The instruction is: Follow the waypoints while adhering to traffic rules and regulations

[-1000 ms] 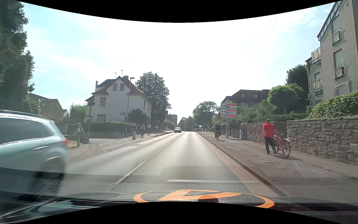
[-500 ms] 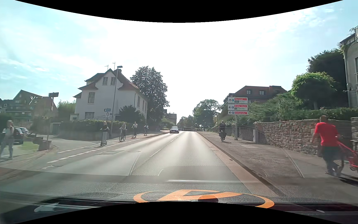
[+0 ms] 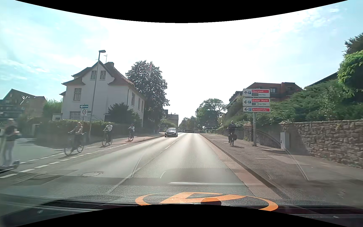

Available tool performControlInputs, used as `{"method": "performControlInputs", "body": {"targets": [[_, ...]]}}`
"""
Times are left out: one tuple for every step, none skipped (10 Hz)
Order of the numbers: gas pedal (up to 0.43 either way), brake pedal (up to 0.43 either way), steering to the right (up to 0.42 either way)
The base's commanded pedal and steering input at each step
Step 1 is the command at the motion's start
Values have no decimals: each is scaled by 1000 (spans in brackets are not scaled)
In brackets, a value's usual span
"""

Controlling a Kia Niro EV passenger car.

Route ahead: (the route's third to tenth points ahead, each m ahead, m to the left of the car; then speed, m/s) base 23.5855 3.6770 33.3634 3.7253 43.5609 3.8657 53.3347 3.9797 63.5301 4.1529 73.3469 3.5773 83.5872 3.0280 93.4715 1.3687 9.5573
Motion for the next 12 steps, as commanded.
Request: {"method": "performControlInputs", "body": {"targets": [[130, 0, 3], [130, 0, 3], [130, 0, 3], [130, 0, 3], [130, 0, 3], [130, 0, 3], [130, 0, 2], [130, 0, 2], [150, 0, 2], [157, 0, 2], [157, 0, 2], [157, 0, 2]]}}
